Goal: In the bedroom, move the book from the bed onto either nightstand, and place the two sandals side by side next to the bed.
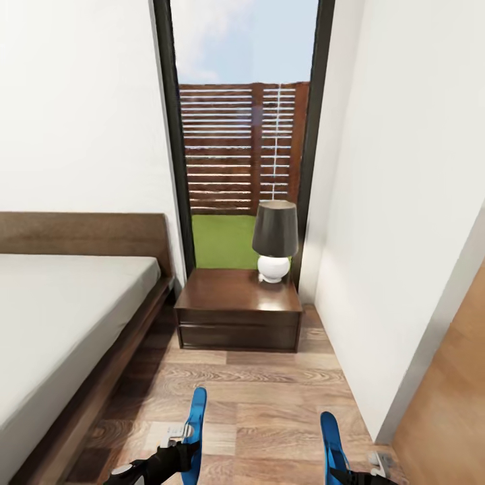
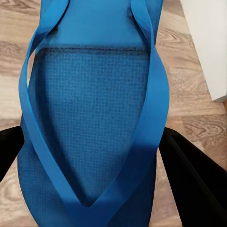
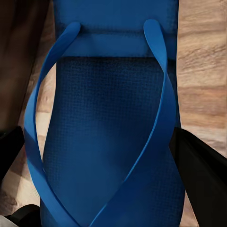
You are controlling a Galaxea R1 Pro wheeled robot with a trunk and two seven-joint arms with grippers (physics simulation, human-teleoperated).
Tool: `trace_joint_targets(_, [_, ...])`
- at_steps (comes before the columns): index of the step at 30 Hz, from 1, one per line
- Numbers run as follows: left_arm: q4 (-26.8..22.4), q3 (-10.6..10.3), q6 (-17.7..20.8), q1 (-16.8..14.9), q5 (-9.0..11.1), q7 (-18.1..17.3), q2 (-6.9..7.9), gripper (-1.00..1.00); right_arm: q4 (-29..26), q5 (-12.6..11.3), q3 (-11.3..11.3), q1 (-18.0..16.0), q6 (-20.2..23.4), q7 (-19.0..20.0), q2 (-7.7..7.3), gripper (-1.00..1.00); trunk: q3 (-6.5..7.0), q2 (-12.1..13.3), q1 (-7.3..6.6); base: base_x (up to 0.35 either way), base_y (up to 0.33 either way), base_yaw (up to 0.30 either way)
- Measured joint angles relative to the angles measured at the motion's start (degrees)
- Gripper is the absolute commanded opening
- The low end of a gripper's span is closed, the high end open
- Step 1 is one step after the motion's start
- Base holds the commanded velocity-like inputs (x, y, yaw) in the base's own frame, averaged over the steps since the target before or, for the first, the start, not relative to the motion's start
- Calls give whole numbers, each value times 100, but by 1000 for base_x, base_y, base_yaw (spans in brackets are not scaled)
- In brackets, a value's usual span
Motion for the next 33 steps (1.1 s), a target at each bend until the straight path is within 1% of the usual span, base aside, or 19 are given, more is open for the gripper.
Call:
trace_joint_targets(21, [0, -1, 0, 0, 0, 0, -1, -100, 0, 0, 0, 0, 0, 6, 0, -100, 0, 0, 0, 314, -100, 5])
trace_joint_targets(28, [6, -1, 0, 1, 1, -1, -3, -100, 2, 1, 0, -2, 0, -5, 0, -100, 0, 0, 0, 310, -49, 183])
trace_joint_targets(33, [3, 1, 1, 1, 2, -1, -3, -100, 2, 1, -3, -2, 0, -7, 0, -100, 0, 0, 2, 159, -4, 256])
